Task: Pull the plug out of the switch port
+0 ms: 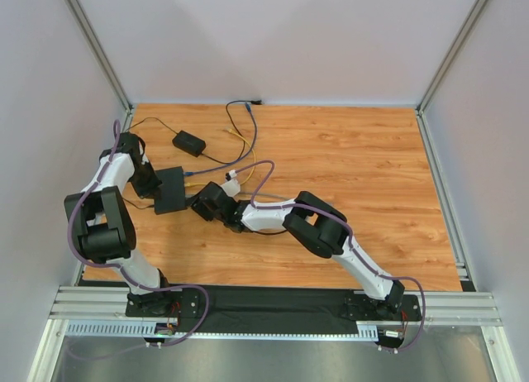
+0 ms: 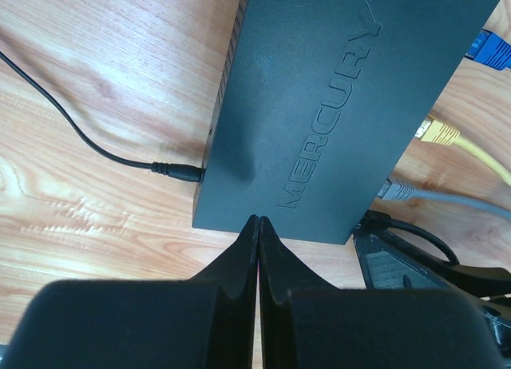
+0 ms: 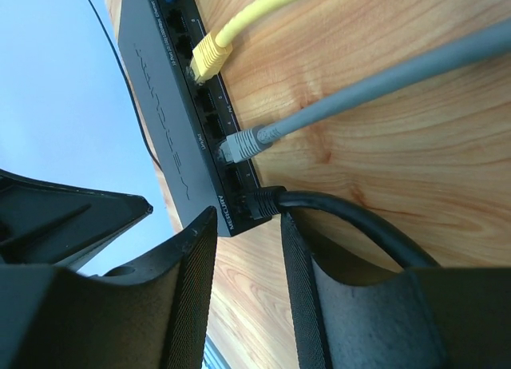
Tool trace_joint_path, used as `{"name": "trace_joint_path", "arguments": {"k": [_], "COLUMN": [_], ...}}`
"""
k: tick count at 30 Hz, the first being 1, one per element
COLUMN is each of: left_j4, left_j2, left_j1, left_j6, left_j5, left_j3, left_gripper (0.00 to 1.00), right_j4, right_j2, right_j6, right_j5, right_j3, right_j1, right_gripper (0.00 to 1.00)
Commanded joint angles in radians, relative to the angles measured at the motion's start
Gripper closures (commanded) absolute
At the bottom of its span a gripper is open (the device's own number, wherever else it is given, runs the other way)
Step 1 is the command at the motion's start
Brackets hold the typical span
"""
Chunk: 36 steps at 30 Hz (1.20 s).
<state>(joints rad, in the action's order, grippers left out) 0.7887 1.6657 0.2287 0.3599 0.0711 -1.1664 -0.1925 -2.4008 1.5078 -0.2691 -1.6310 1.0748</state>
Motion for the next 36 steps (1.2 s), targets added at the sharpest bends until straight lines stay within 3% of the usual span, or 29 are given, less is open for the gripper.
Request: {"name": "trace_joint_path", "arguments": {"k": [1,6,9,21,36], "left_j4": [0.001,0.004,0.006,0.012,0.014], "left_j2": [0.008,0.009,0.011,0.022,0.016], "left_j1": [-0.005,-0.011,-0.015,-0.038,-0.065], "left_j6": [-0.012,-0.012,-0.012,-0.018,-0.027], "left_j5": [0.007,-0.002,-0.005,-0.02,-0.037], "left_j3": [-0.032,-0.032,-0.032,-0.032,-0.027], "left_gripper": [1.0,1.0,1.0,1.0,1.0], "right_j4": [0.024,0.038,0.039,0.082,0.088], "right_j2": [-0.021,-0.031,-0.038,-0.069,-0.116], "right_j6": [0.017,0.043,0.055,0.065,0.115], "right_j5": [-0.035,-0.041,-0.03,0.007,0.102], "right_j3": [-0.012,-0.012,-0.015,-0.058,-0.084], "right_j1": [0.008,0.007,0.007,-0.007,-0.041], "right_gripper": [0.6,0.61,0.68,0.66,0.77]}}
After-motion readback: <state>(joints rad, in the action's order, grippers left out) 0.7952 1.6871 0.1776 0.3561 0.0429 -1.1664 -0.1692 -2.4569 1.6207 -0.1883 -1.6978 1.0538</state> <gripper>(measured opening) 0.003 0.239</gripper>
